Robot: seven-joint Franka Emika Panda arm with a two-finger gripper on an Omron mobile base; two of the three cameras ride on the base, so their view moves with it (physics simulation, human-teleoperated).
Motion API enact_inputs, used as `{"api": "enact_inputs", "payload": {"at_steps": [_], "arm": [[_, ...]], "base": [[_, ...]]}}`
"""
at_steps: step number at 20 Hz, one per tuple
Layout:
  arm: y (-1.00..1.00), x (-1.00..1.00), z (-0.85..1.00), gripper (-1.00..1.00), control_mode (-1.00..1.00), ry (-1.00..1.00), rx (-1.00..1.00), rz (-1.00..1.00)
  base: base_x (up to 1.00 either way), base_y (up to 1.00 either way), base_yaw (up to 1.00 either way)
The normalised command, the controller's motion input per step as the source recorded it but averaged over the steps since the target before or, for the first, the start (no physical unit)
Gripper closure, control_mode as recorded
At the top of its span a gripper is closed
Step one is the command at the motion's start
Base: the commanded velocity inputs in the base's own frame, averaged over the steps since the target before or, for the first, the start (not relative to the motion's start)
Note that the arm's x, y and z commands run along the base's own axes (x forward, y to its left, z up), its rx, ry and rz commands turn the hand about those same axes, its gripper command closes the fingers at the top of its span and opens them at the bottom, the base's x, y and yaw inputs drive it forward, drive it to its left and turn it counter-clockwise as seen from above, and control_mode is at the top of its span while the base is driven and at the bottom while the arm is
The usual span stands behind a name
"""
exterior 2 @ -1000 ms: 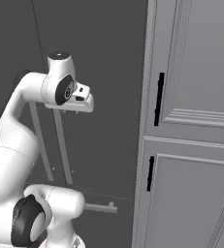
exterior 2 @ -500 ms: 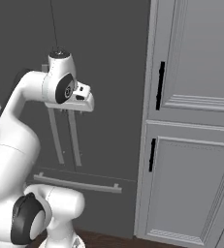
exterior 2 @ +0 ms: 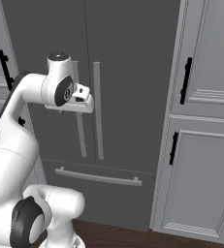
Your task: Take the strawberry from the fridge and place it on top of the pancake, located on the dining counter.
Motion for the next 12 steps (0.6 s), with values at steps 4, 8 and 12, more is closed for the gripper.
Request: {"api": "enact_inputs", "payload": {"at_steps": [4, 8, 12], "arm": [[0.0, 0.0, 0.0, -1.0, 1.0, 0.0, 0.0, 0.0], [0.0, 0.0, 0.0, -1.0, 1.0, 0.0, 0.0, 0.0], [-0.01, 0.25, -0.01, -1.0, -1.0, -0.08, 0.0, 0.0]], "base": [[0.0, 0.13, 0.0], [0.0, 0.0, 0.0], [0.06, 0.0, 0.0]]}}
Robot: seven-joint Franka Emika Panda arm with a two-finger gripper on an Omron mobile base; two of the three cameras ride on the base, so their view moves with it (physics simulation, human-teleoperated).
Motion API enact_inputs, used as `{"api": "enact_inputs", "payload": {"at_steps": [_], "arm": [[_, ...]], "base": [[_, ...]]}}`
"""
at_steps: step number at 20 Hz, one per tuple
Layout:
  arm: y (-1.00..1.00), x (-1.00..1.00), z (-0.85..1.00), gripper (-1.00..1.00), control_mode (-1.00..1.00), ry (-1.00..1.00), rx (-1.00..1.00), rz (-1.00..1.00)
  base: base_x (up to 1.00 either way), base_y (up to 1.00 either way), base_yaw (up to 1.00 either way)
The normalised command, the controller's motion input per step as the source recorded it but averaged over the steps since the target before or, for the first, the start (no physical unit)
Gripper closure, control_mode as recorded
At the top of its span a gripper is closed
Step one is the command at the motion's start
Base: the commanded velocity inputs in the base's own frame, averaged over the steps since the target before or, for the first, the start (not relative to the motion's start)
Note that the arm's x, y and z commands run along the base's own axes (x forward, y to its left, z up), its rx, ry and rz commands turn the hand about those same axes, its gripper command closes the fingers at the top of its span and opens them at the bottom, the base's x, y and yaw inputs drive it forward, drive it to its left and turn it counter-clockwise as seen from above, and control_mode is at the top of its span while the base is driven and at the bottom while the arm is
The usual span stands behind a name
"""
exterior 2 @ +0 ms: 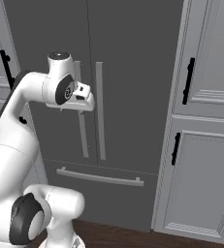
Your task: Take the strawberry from the fridge and place it on top of the pancake, located on the dining counter.
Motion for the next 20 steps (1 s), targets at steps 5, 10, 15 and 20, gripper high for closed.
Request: {"api": "enact_inputs", "payload": {"at_steps": [5, 10, 15, 20], "arm": [[0.0, 0.72, 0.0, -1.0, -1.0, -0.51, -0.01, 0.0], [-0.08, 0.78, 0.0, -1.0, -1.0, -0.49, 0.0, 0.0], [-0.28, 0.69, 0.0, -1.0, -1.0, -0.19, 0.0, -0.05], [-0.31, 0.57, -0.05, -1.0, -1.0, 0.0, 0.01, -0.07]], "base": [[0.0, 0.0, 0.0], [0.0, 0.0, 0.0], [0.0, 0.0, 0.0], [0.0, 0.0, 0.0]]}}
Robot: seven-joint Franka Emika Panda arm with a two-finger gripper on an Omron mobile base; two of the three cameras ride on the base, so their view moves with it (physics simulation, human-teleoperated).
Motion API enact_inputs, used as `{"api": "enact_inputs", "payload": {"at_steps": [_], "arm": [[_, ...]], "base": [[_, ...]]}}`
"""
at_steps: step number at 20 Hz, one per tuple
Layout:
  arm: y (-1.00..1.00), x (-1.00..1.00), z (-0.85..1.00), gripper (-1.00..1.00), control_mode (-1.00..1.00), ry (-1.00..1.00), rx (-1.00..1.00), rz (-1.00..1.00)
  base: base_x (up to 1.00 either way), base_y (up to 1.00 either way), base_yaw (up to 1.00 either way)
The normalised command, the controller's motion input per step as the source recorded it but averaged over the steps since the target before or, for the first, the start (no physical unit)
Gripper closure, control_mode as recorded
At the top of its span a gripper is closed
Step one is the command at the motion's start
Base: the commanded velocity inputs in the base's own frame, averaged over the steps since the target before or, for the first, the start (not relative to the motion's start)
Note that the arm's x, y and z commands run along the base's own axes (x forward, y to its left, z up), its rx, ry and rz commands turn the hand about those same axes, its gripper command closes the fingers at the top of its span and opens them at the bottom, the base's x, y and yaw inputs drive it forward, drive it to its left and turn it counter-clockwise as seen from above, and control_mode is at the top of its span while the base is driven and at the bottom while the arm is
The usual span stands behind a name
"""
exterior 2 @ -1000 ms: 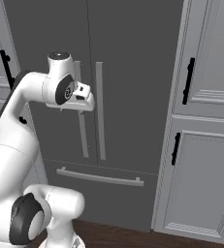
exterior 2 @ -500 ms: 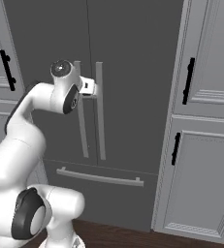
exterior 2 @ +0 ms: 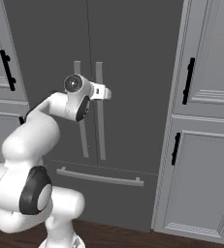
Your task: Take the strawberry from the fridge and place it on top of the pancake, located on the dining counter.
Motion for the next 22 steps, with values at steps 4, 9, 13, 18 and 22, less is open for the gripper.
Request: {"api": "enact_inputs", "payload": {"at_steps": [4, 9, 13, 18, 22], "arm": [[-0.14, 0.55, -0.01, -1.0, -1.0, 0.0, 0.01, -0.05], [-0.04, 0.43, 0.0, -1.0, -1.0, 0.03, 0.0, 0.0], [0.0, 0.37, 0.0, -1.0, -1.0, 0.05, 0.0, 0.0], [-0.02, 0.41, 0.0, -1.0, -1.0, 0.02, 0.0, 0.01], [-0.18, 0.32, 0.0, -1.0, -1.0, 0.01, 0.02, 0.0]], "base": [[0.0, 0.0, 0.0], [0.0, 0.0, 0.0], [0.0, 0.0, 0.0], [0.0, 0.0, 0.0], [0.0, 0.0, 0.0]]}}
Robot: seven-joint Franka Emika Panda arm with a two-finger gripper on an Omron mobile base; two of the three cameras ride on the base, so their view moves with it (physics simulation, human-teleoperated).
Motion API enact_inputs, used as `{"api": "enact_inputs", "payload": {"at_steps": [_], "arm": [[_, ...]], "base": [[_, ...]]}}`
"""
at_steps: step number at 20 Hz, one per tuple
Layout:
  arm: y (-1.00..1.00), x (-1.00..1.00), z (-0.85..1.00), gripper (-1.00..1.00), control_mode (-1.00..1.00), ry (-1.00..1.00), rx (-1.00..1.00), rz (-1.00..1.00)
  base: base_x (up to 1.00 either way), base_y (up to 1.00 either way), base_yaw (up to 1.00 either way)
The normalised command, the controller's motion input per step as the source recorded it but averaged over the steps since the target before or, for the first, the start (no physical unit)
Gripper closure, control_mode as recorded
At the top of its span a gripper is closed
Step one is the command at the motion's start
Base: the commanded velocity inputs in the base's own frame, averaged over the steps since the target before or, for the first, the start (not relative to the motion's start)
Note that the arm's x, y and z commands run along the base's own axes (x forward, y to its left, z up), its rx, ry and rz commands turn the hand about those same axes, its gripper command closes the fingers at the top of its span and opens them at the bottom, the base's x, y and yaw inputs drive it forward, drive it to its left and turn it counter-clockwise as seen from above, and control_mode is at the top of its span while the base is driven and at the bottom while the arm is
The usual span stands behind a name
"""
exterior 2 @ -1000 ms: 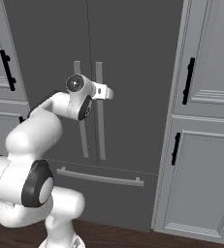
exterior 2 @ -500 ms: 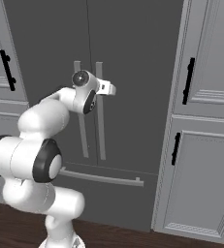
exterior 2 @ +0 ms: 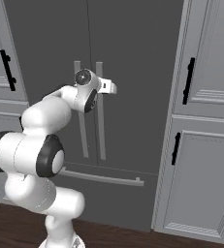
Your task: Take the strawberry from the fridge and place it on top of the pancake, located on the dining counter.
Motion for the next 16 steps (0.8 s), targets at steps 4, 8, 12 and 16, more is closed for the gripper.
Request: {"api": "enact_inputs", "payload": {"at_steps": [4, 8, 12, 16], "arm": [[-0.27, 0.49, -0.07, -1.0, -1.0, 0.1, 0.04, -0.02], [-0.29, 0.72, -0.02, -1.0, -1.0, 0.17, 0.03, -0.01], [-0.09, 0.6, 0.0, -1.0, -1.0, 0.12, 0.0, 0.0], [0.0, 0.61, 0.0, -1.0, -1.0, 0.07, 0.0, 0.0]], "base": [[0.0, 0.0, 0.0], [0.0, 0.0, 0.0], [0.0, 0.0, 0.0], [0.0, 0.0, 0.0]]}}
